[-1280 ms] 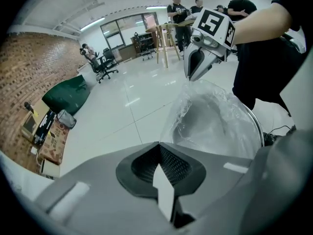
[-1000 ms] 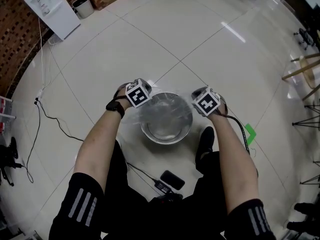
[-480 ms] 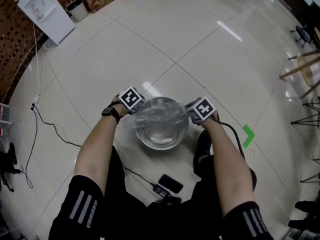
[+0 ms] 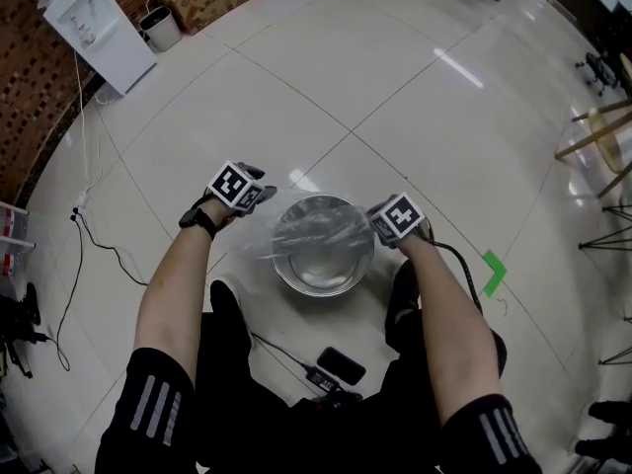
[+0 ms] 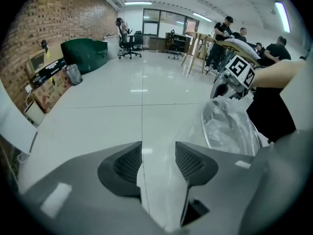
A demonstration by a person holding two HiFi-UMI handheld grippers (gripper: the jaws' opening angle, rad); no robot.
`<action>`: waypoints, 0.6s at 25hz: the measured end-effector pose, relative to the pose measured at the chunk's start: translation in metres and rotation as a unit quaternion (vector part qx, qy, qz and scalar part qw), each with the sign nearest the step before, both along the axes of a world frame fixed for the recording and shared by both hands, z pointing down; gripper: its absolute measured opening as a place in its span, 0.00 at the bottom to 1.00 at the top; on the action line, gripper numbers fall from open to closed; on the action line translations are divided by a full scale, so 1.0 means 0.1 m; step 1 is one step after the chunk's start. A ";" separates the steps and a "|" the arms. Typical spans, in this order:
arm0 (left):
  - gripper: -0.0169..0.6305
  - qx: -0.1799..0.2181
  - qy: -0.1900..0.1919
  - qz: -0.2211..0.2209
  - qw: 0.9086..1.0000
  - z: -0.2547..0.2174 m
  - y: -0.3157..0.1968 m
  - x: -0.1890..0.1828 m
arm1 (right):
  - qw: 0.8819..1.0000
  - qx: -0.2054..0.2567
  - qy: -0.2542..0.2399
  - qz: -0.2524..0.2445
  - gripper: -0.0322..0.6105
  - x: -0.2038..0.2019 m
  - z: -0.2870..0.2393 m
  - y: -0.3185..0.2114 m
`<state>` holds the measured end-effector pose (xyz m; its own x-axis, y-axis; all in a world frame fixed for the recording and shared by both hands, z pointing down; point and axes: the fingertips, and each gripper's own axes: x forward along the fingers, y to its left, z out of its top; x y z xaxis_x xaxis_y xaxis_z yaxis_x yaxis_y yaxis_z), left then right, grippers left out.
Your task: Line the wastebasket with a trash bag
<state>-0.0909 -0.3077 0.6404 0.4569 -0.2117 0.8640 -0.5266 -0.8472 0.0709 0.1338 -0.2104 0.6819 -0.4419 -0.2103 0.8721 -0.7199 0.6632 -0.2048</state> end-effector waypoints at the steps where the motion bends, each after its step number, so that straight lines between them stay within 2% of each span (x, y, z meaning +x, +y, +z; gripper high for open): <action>1: 0.35 0.004 -0.008 -0.006 1.000 -0.03 -0.01 -0.12 | 1.000 -0.002 0.008 -0.005 0.06 0.02 0.03 0.02; 4: 0.35 0.005 -0.022 -0.033 0.999 -0.07 -0.01 -0.44 | 1.000 -0.002 0.015 -0.004 0.06 0.09 0.10 0.03; 6: 0.35 0.008 -0.017 -0.028 0.999 -0.17 0.05 -0.46 | 1.000 0.001 0.020 -0.002 0.06 0.10 0.09 0.02; 10: 0.35 0.049 -0.017 0.046 0.998 -0.57 0.33 -0.13 | 1.000 0.003 0.022 -0.007 0.06 0.11 0.07 0.05; 15: 0.35 0.082 -0.034 0.141 0.986 -0.96 0.93 0.29 | 1.000 0.008 0.019 -0.012 0.06 0.11 0.06 0.07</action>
